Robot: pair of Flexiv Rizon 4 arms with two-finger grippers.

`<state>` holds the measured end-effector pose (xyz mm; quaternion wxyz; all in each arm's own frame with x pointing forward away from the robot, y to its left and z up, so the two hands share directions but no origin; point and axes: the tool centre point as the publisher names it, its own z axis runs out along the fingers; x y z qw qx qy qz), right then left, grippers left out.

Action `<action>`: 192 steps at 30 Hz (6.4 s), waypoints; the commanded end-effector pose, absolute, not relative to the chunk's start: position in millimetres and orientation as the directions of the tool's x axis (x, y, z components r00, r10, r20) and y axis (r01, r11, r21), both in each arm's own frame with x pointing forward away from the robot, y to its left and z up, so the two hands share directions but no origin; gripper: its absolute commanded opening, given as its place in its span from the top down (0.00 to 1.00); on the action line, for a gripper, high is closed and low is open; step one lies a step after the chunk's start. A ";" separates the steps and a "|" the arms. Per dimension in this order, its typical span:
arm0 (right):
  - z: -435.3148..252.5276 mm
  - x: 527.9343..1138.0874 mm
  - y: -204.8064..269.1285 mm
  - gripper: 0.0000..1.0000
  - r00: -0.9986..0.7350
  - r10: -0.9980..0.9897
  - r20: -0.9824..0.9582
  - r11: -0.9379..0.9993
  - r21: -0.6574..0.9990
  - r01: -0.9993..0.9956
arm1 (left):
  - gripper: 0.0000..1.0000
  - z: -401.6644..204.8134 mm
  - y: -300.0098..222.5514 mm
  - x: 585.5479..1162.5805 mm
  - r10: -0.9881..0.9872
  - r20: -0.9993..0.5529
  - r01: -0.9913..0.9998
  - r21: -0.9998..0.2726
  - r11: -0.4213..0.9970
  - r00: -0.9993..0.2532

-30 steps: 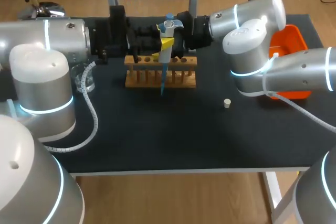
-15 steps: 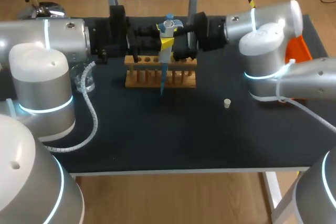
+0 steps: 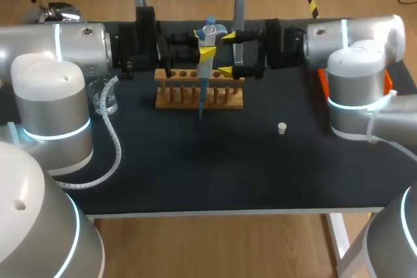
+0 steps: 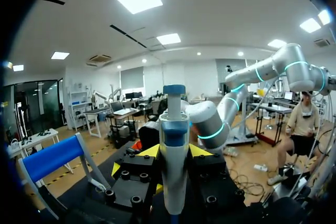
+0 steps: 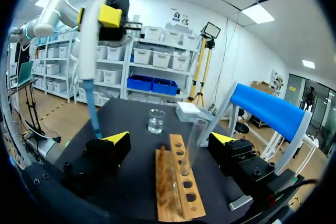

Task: Invert the test tube, pick up the pipette, mount the tip to pipette, aspirate from beaker and dispense into the tube, eject the tip, return the pipette, and cap with the stopper.

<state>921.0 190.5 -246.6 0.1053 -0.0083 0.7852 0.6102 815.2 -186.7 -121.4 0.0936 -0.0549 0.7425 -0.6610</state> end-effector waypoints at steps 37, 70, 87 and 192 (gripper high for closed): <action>-183.4 816.4 190.3 0.00 -0.997 -0.028 -0.070 -0.014 0.997 -0.070 | 1.00 -122.2 -187.9 815.3 -0.208 -0.068 0.044 -0.992 0.117 -0.976; -169.3 813.8 244.9 0.33 -0.998 -0.059 -0.034 -0.033 0.999 -0.032 | 1.00 -122.2 -187.9 815.3 -0.208 -0.068 0.044 -0.992 0.117 -0.976; -166.8 811.8 251.8 0.54 -0.997 -0.064 -0.031 -0.041 0.999 -0.028 | 1.00 -122.2 -187.9 815.3 -0.208 -0.068 0.044 -0.992 0.117 -0.976; -129.3 851.3 72.1 1.00 -0.994 0.017 -0.104 0.012 0.994 -0.104 | 0.00 -122.2 -187.9 815.3 -0.208 -0.068 0.044 -0.992 0.117 -0.976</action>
